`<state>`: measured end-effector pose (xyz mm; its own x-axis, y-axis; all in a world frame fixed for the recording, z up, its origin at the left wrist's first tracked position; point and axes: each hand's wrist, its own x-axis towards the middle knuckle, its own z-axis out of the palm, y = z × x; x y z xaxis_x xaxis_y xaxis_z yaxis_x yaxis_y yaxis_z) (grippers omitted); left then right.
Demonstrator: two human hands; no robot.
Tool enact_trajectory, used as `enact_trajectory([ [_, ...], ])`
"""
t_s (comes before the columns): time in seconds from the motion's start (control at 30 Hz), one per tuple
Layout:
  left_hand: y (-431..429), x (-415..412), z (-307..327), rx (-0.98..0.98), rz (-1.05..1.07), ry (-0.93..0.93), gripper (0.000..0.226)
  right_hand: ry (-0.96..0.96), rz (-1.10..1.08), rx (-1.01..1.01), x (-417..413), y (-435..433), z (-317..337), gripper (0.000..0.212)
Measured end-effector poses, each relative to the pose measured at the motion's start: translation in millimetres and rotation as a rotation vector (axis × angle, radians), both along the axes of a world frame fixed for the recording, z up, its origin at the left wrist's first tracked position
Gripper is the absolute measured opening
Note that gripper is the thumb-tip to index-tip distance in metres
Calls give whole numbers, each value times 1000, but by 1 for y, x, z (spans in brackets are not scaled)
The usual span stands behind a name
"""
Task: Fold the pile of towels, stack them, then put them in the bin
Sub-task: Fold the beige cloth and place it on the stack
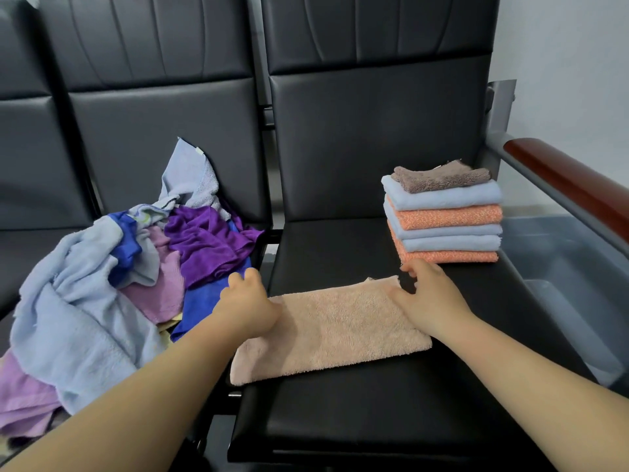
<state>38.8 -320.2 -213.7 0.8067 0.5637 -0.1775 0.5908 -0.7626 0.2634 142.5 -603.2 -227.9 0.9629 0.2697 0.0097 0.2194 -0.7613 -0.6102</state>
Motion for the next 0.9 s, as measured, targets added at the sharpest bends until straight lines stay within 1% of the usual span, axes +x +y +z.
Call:
enact_trajectory([
  [0.07,-16,0,2,51,-85,11,33,-54,110,-46,-3,-1,2,21],
  [0.1,-26,1,2,44,-141,7,32,-45,186,-80,-6,-1,3,14],
  [0.2,-54,2,-3,-112,-315,-5,23,-26,351,-226,-14,1,2,16],
  [0.23,-61,2,-4,-131,-362,6,23,-30,369,-277,-16,1,3,18],
  [0.33,-72,7,-4,-38,-480,-5,27,-25,323,-359,-21,-4,10,20],
  [0.4,-74,11,-5,2,-549,15,25,-9,287,-361,-25,-8,14,19],
  [0.47,-74,16,-10,70,-660,67,23,40,274,-332,-32,-13,16,16],
  [0.5,-75,17,-13,116,-710,97,28,68,287,-329,-36,-15,16,16],
  [0.53,-75,18,-15,148,-739,129,38,89,313,-328,-40,-17,17,17],
  [0.6,-76,18,-17,148,-703,162,57,118,373,-314,-45,-19,17,18],
  [0.63,-77,17,-17,141,-660,134,60,126,397,-302,-47,-20,18,18],
  [0.73,-83,11,-17,196,-575,-46,46,124,416,-257,-49,-23,16,15],
  [0.77,-84,9,-18,152,-567,-76,43,117,417,-251,-49,-23,15,14],
  [0.8,-85,7,-18,54,-559,-88,43,107,418,-248,-48,-24,14,12],
  [0.87,-86,1,-18,-170,-553,-73,49,99,415,-242,-45,-26,13,10],
  [0.9,-87,-2,-17,-231,-577,-65,51,99,406,-237,-44,-27,13,9],
])
